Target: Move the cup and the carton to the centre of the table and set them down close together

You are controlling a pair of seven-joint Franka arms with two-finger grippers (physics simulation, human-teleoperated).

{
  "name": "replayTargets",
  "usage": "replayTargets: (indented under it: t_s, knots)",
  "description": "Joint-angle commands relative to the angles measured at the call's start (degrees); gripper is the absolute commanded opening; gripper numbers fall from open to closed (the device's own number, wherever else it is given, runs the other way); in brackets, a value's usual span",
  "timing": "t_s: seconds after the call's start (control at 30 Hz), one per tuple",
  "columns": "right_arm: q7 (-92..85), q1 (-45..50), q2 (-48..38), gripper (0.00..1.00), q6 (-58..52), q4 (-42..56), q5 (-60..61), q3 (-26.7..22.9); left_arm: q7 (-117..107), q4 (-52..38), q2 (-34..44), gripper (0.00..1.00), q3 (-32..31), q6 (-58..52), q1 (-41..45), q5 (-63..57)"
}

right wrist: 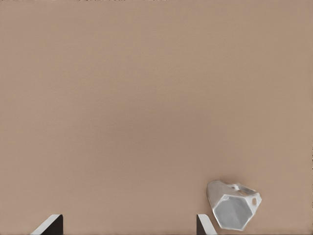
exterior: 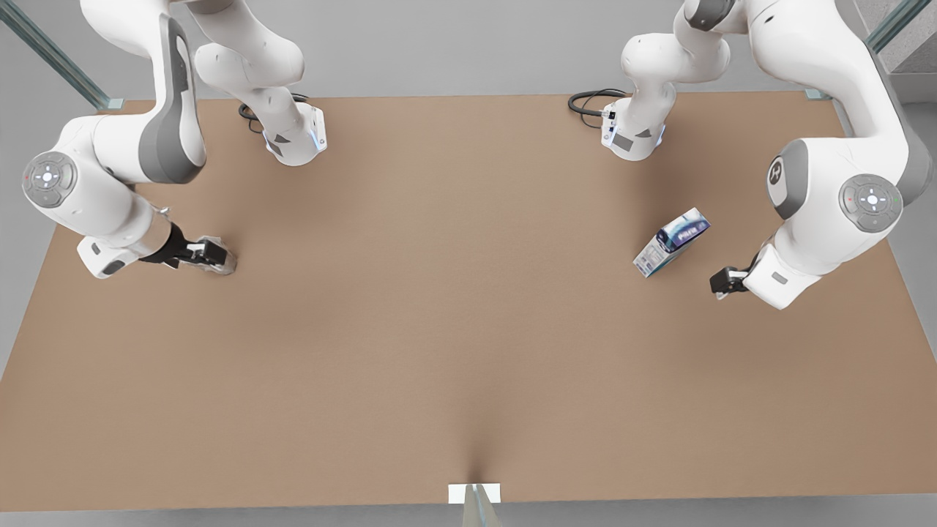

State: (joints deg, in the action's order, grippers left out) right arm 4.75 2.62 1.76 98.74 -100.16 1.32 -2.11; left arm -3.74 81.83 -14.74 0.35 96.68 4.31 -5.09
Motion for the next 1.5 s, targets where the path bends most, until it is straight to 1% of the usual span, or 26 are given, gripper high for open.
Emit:
replayTargets:
  t_s: [0.0, 0.07, 0.17, 0.27, 0.53, 0.6, 0.7, 0.73, 0.77, 0.8, 0.83, 0.87, 0.97, 1.03, 1.23, 1.33, 1.47]
  knots:
    - [0.0, 1.2, 0.0, 1.00, 0.0, 0.0, 0.0, 0.0, 0.0, 0.0, -0.1, 1.00, 0.0, 0.0, 0.0, 0.0]
    - [0.0, 0.9, 0.2, 1.00, 0.0, 0.0, 0.0, -0.1, 0.0, 0.0, -0.2, 1.00, 0.0, 0.0, 0.0, 0.0]
    - [0.7, 0.4, -0.1, 1.00, 2.5, -2.5, 0.0, -0.1, 0.0, 0.0, -0.3, 1.00, 0.0, 0.1, 0.0, 0.0]
    - [0.1, -0.3, -0.3, 1.00, 6.3, -9.3, -0.5, -0.1, 0.0, 0.1, -0.4, 1.00, 0.0, 0.1, -0.1, 0.1]
    - [-0.2, -1.2, -4.4, 1.00, 4.7, -22.1, -1.5, -0.2, 2.7, 0.7, -0.3, 1.00, 0.0, 0.1, -0.1, 0.2]
    - [0.1, -1.2, -4.9, 1.00, 5.1, -23.5, -1.8, -0.3, 2.7, 0.9, -0.6, 1.00, 0.0, 0.3, -0.1, 0.2]
    - [-1.8, -1.3, -4.7, 1.00, 14.1, -28.9, -8.2, -0.4, 2.7, 1.0, -0.8, 1.00, -0.1, 0.6, -0.1, 0.3]
    - [-7.6, -3.5, -4.7, 1.00, 20.4, -31.7, -8.2, -0.4, 2.8, 1.0, -0.9, 1.00, -0.1, 0.6, -0.1, 0.5]
    - [-10.5, -3.5, -4.8, 1.00, 24.3, -34.1, -8.2, -0.4, 2.7, 1.0, -1.1, 1.00, -0.1, 0.6, -0.1, 0.5]
    - [-14.1, -4.2, -4.8, 1.00, 25.2, -34.4, -8.2, -0.4, 2.8, 1.0, -1.2, 1.00, -0.1, 0.6, -0.1, 0.5]
    - [-16.8, -5.8, -4.8, 1.00, 28.6, -36.4, -8.2, -0.4, 2.8, 1.0, -1.3, 1.00, -0.1, 0.6, -0.1, 0.6]
    - [-16.9, -6.0, -5.1, 1.00, 30.4, -38.0, -7.9, -0.4, 2.8, 1.0, -1.7, 1.00, -0.1, 0.9, -0.1, 0.6]
    - [-17.8, -7.9, -4.5, 1.00, 30.8, -38.4, -7.2, -0.5, 2.8, 1.0, -1.9, 1.00, -0.2, 1.1, -0.1, 0.7]
    - [-19.0, -8.0, -3.7, 1.00, 35.2, -41.3, -7.2, -0.5, 2.8, 1.0, -1.9, 1.00, -0.2, 1.1, 0.0, 0.7]
    - [-19.6, -9.2, -4.7, 1.00, 36.0, -44.6, -7.2, -0.6, 2.8, 1.0, -2.4, 1.00, -0.6, 1.0, 0.0, 0.9]
    - [-21.4, -9.9, -4.3, 1.00, 40.0, -47.7, -7.1, -0.7, 2.8, 1.1, -2.8, 1.00, -0.7, 1.0, 0.0, 0.9]
    - [-21.8, -9.9, -4.0, 1.00, 41.1, -48.2, -7.5, -0.8, 2.7, 1.0, -2.3, 1.00, -0.7, 0.8, 0.3, 1.0]
